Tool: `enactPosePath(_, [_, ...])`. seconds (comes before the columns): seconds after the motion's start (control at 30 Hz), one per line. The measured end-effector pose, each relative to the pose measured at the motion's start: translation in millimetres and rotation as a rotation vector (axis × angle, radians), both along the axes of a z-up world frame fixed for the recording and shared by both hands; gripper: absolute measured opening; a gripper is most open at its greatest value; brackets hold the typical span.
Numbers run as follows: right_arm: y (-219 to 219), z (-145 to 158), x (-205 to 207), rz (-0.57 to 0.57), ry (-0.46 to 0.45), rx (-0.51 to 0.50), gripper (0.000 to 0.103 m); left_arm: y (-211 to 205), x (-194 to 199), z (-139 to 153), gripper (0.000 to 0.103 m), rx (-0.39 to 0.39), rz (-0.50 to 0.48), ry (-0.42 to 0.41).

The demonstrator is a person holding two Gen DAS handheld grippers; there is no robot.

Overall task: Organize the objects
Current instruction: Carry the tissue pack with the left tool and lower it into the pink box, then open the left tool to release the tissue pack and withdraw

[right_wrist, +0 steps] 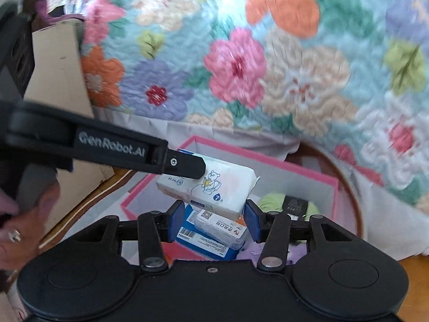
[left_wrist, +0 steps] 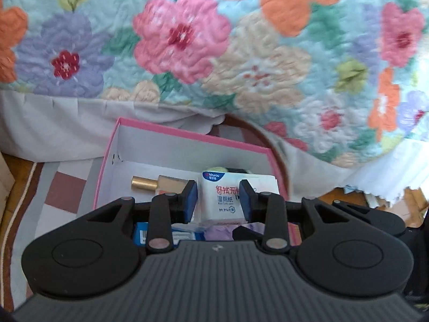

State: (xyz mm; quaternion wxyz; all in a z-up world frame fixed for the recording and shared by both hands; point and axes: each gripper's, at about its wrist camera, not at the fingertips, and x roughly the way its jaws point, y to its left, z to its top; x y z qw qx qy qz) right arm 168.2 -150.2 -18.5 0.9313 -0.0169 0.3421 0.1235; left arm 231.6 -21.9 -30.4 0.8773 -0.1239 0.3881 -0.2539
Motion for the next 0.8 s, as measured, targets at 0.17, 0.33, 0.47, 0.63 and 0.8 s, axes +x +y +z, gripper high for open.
enactPosePath(0.17, [-16.2,-35.1,41.5,-0.014,0.130,0.093,0.053,-13.2,41.7,-40.1,0.033,0.038,0.002,0.107])
enactPosePath(0.33, [-17.4,-67.3,61.8,-0.020,0.211,0.119,0.051,-14.0,57.7,-73.2,0.032,0.046,0.016,0.184])
enactPosePath(0.47, [-16.7,-81.4,72.2,-0.036,0.232,0.102,0.051,-13.1,65.8,-91.3,0.032,0.029,0.036,0.227])
enactPosePath(0.63, [-17.9,-85.3,79.4,-0.044,0.237,0.063,0.052,-17.6,69.1,-84.1,0.032,0.119,0.030,0.200])
enactPosePath(0.8, [-23.2,-78.2,70.1,-0.034,0.242,0.103,0.052,-6.6,58.3,-61.4,0.033,0.135,0.023,0.192])
